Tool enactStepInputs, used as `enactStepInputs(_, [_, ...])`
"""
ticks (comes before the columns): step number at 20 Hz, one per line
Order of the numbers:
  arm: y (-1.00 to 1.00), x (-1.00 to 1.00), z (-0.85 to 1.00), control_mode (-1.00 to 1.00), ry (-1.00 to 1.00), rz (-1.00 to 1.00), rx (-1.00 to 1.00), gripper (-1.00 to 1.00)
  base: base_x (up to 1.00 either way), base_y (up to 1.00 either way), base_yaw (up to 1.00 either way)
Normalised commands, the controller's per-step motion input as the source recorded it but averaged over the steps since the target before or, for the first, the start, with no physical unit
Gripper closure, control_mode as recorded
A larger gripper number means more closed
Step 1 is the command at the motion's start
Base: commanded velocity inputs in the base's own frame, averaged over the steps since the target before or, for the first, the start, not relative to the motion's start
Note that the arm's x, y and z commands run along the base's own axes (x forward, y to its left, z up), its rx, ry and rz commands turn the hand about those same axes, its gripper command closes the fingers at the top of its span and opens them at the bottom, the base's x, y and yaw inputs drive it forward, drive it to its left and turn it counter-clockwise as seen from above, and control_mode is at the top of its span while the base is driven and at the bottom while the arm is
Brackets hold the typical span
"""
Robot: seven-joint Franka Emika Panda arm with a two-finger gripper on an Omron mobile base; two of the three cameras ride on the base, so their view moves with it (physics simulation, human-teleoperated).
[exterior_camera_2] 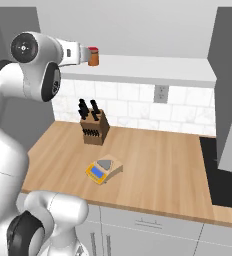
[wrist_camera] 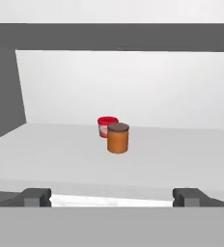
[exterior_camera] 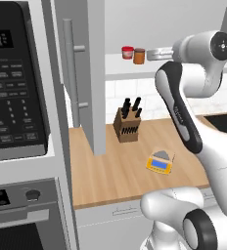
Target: Pick the jam and place it on the digital scale for weighing, and close the cabinet.
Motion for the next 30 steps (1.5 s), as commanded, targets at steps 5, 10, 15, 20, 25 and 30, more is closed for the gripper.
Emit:
enactStepInputs(5, [0.00, 0.40, -0.26, -1.00, 0.00, 0.00, 0.00, -1.00, 0.00, 0.00, 0.00])
enactStepInputs(10, [0.00, 0.47, -0.02, -1.00, 0.00, 0.00, 0.00, -1.00, 0.00, 0.00, 0.00])
enactStepInputs(15, [0.00, 0.45, -0.01, -1.00, 0.05, 0.00, 0.00, -1.00, 0.00, 0.00, 0.00])
enactStepInputs(20, [0.00, 0.31, -0.05, -1.00, 0.00, 0.00, 0.00, -1.00, 0.00, 0.00, 0.00])
enactStepInputs(25, [0.00, 0.19, -0.08, -1.00, -0.02, 0.00, 0.00, -1.00, 0.00, 0.00, 0.00])
enactStepInputs(30, [0.00, 0.17, -0.04, -1.00, -0.06, 0.00, 0.00, -1.00, 0.00, 0.00, 0.00])
